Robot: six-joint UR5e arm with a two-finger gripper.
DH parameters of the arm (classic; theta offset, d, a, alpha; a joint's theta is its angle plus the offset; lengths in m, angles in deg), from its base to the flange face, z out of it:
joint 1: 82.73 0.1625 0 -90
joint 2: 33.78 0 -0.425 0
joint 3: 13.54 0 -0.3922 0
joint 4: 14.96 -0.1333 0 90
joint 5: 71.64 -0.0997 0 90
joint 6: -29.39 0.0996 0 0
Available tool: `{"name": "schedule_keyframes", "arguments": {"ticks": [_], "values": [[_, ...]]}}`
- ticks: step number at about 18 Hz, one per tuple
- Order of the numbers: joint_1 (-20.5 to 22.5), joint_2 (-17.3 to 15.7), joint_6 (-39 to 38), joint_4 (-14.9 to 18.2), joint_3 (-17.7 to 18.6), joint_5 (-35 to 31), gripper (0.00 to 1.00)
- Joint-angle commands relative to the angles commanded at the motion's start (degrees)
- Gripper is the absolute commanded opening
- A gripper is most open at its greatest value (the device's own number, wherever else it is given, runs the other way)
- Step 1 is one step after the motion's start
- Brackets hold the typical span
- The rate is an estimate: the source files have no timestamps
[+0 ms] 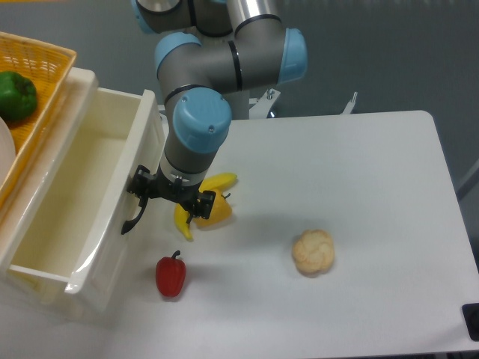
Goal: Slide the top white drawer open
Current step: 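Pull the upper drawer outward by its handle, sliding it open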
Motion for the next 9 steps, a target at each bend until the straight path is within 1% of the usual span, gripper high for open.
{"name": "schedule_keyframes", "arguments": {"ticks": [9], "values": [[1.93,0.09,1.50,0.18,-0.53,0.00,1.00]]}}
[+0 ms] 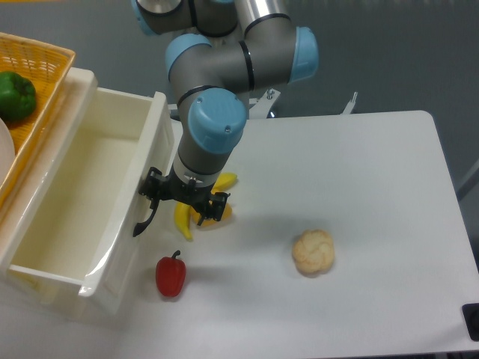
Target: Slide the top white drawer open
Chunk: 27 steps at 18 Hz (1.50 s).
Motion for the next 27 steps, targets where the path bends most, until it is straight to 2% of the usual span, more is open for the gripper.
{"name": "schedule_keyframes", "arguments": {"ticks": [19,27], "values": [[3.69,0.88,2.46,-0.18,-0.88,0.00,1.00],[5.97,0.79,2.20,0.00,-0.88,5.53,1.00]]}}
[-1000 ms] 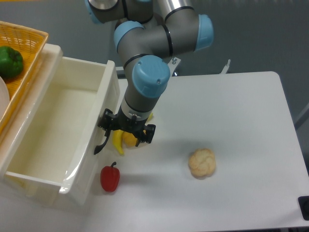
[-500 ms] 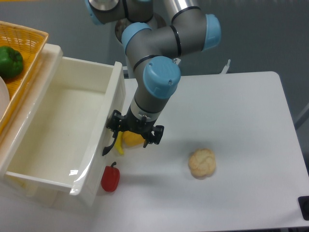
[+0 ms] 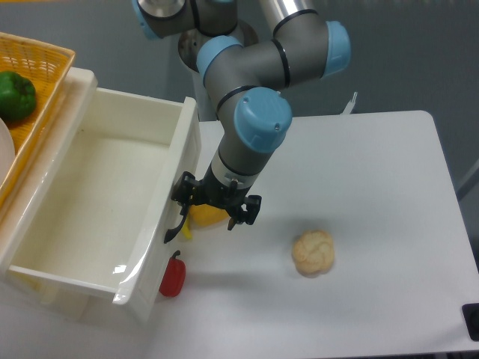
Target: Slide the top white drawer open
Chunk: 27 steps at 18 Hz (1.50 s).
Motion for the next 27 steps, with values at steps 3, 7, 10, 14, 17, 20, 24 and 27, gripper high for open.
{"name": "schedule_keyframes", "arguments": {"ticks": [3,7,10,14,17,20,24,27], "values": [[0.44,-0.09,-0.17,0.00,0.00,1.41,1.00],[0.71,-0.09,-0.44,0.09,0.09,2.46,1.00],[1.76,-0.44,-0.09,-0.26,-0.17,2.47,1.00],[2.72,0.61,0.35,-3.50,-2.72,0.55,1.00],[4.57,3.42,2.35,-9.13,-2.72,-2.70,1.00],[5.10,6.23,15.16,-9.58,-2.81,-8.06,1.00],[7.30,7.47,26.78,-11.33,-2.90,-9.92,1.00],[9.31,8.61,38.28,-12.48,-3.43,-11.06,1.00]]}}
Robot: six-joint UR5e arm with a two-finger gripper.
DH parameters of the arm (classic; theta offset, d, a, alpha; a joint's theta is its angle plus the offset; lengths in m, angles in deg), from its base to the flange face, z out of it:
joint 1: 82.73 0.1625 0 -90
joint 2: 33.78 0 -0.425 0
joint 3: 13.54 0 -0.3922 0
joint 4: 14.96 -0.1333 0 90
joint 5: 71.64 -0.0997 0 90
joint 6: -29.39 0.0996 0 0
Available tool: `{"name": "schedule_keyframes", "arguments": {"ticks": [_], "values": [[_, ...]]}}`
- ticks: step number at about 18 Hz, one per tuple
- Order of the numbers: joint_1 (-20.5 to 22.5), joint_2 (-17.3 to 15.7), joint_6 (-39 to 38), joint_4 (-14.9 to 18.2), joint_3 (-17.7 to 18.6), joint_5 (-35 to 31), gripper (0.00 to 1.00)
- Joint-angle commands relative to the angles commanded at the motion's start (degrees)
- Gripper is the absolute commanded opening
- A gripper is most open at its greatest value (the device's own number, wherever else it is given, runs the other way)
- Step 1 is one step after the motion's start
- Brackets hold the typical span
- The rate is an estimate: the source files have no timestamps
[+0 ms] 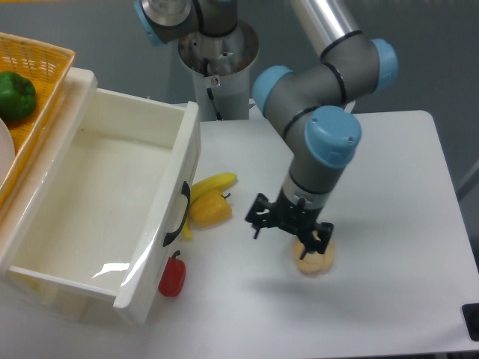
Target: Slide the top white drawer open
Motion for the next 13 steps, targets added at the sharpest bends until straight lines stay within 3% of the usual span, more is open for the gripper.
{"name": "schedule_keyframes", "arguments": {"ticks": [3,7,11,13], "values": [[1.24,1.76,10.30,0.17,-1.84,-6.49,1.00],[1.24,4.04,12.35,0.61,-4.65,-11.70,1.00],[1.24,6.68,13.22,8.33,-11.33,-14.33,1.00],[1.24,6.86,13.58,8.96,-12.13,-14.51,1.00]]}}
